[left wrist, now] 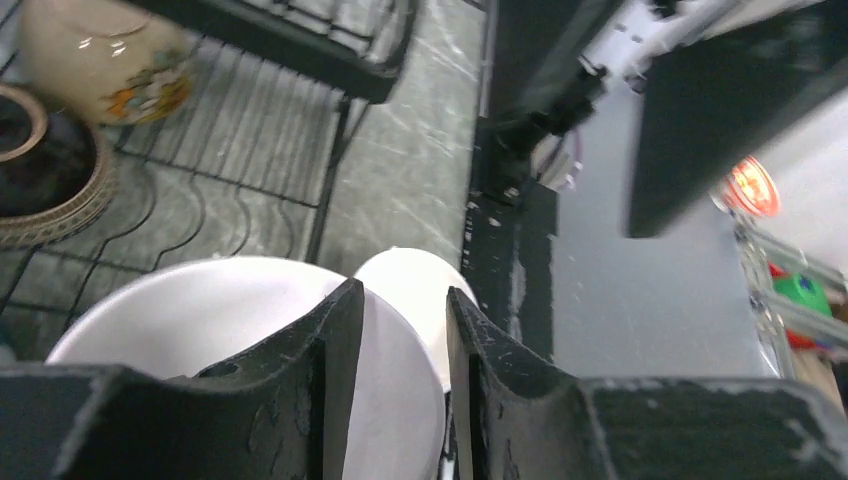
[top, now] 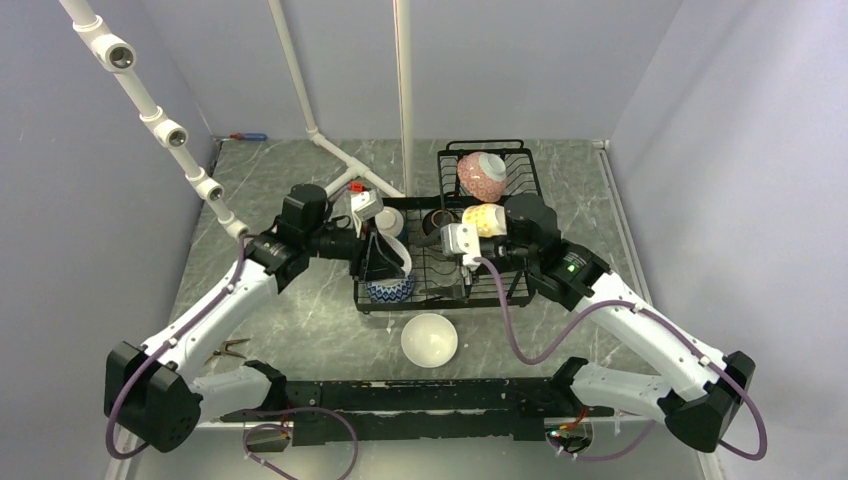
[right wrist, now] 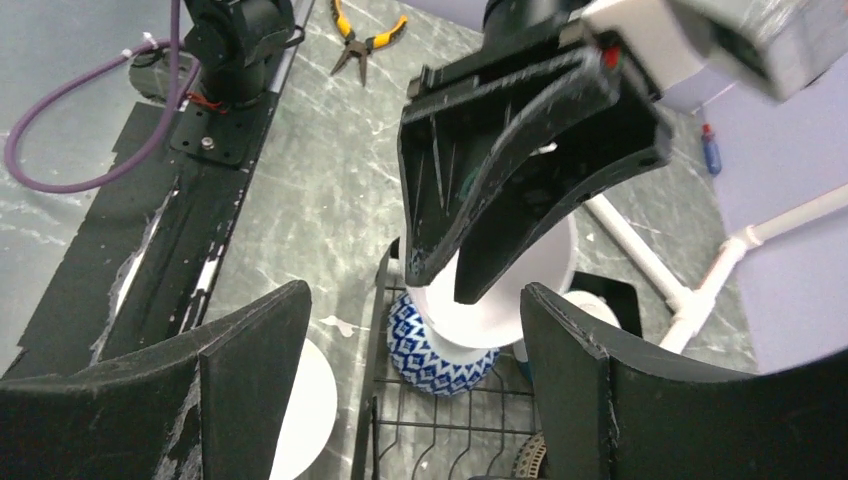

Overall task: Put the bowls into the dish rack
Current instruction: Turn the bowl upside down on the dish rack.

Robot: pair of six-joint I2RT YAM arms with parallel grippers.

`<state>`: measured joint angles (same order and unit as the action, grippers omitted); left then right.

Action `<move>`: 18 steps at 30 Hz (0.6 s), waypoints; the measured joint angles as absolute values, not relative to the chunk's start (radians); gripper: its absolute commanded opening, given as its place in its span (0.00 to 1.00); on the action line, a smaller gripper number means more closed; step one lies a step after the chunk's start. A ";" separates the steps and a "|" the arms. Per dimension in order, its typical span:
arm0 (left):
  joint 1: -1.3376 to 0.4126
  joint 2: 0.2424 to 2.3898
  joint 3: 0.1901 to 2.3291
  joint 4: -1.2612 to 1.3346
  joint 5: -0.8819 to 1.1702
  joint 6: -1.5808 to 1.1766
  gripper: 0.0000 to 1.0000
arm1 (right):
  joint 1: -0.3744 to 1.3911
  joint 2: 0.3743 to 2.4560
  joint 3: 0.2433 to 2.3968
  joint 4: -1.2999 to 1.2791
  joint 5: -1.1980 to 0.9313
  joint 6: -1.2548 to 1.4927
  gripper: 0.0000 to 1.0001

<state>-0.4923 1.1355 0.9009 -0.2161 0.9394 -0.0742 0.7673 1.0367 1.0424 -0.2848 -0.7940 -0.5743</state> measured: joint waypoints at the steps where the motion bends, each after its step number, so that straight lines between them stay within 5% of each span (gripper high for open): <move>1: -0.488 1.146 0.924 -0.229 0.981 -0.070 0.03 | 0.766 1.046 1.051 -0.305 -0.800 -0.585 0.78; 13: -0.488 1.049 1.028 -0.355 1.140 0.085 0.03 | 0.764 1.172 1.132 -0.417 -0.865 -0.696 0.71; 18: -0.488 1.044 1.011 -0.292 1.143 0.056 0.03 | 0.769 1.198 1.129 -0.381 -0.866 -0.731 0.61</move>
<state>-0.4877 1.0443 1.0115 -0.2916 1.1435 0.0555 0.7689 1.1976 1.1286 -0.3813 -0.8658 -0.7311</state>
